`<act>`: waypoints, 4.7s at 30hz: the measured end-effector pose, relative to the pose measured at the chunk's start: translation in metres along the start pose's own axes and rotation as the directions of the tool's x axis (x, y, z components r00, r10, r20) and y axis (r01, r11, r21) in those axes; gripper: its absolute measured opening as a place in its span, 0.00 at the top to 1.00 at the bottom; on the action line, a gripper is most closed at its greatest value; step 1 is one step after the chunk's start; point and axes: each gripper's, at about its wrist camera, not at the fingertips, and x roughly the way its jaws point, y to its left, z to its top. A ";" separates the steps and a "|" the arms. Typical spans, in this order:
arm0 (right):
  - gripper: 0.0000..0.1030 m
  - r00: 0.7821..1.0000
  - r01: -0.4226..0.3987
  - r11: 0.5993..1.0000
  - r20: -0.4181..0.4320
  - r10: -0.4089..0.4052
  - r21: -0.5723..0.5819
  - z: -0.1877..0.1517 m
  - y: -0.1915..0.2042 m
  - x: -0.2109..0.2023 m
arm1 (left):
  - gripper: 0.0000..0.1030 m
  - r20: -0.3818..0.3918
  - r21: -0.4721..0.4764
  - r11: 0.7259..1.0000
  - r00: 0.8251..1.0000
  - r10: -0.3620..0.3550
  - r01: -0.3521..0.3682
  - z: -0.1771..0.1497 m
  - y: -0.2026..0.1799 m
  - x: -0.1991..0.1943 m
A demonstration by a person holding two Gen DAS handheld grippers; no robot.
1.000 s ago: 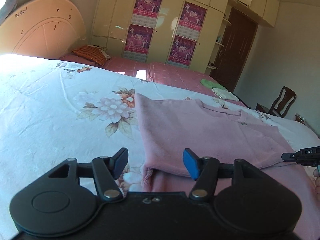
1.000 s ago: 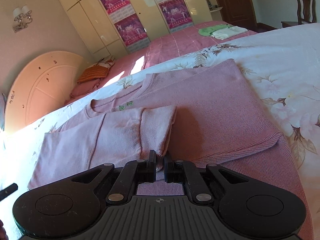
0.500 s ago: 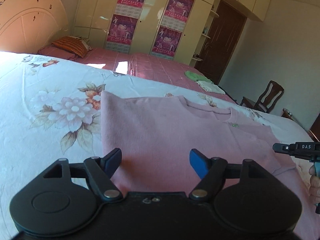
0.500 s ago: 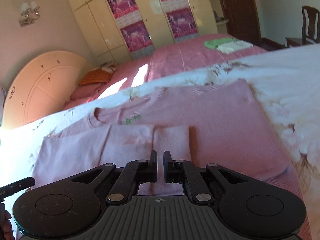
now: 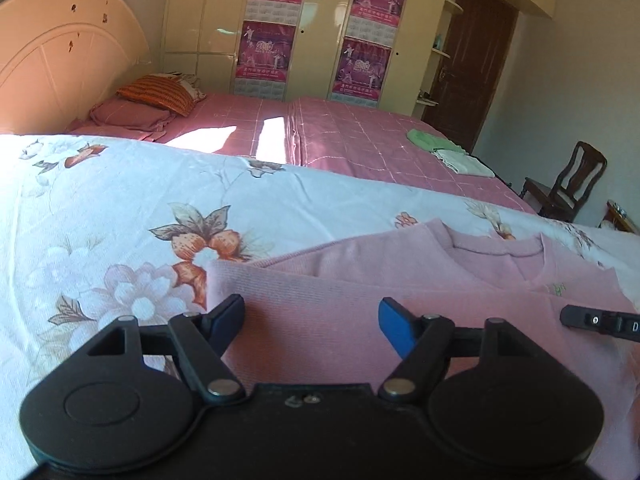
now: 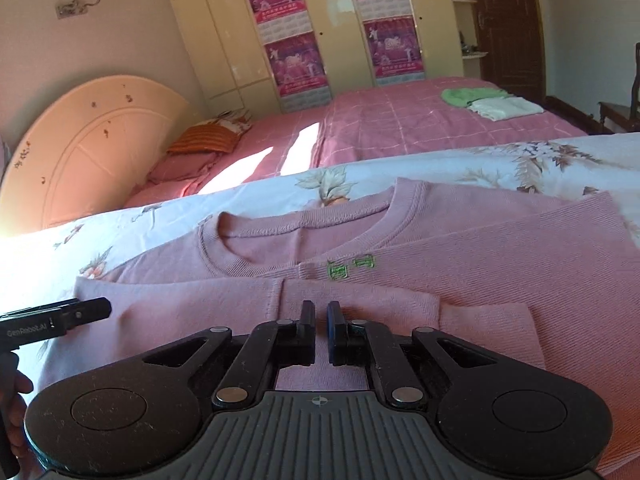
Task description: Fold small clothes
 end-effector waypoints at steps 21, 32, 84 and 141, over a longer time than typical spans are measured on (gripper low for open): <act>0.94 1.000 -0.014 0.999 -0.019 0.013 -0.030 -0.007 0.000 -0.003 | 0.24 -0.016 0.084 0.994 0.998 0.067 -0.065 -0.026 -0.035 -0.029; 0.94 0.996 0.071 0.997 0.048 -0.070 -0.022 0.004 -0.047 -0.053 | 0.26 0.013 0.028 0.993 0.993 0.115 -0.116 -0.045 -0.013 -0.074; 0.93 0.982 0.158 0.986 -0.099 -0.163 -0.056 -0.051 -0.062 -0.096 | 0.11 -0.071 0.094 0.992 0.993 0.091 -0.084 -0.103 -0.027 -0.110; 0.59 0.932 -0.271 0.811 -0.071 0.356 0.518 -0.225 -0.203 -0.366 | 0.50 -0.064 -0.545 0.772 0.902 -0.427 0.327 -0.266 -0.003 -0.285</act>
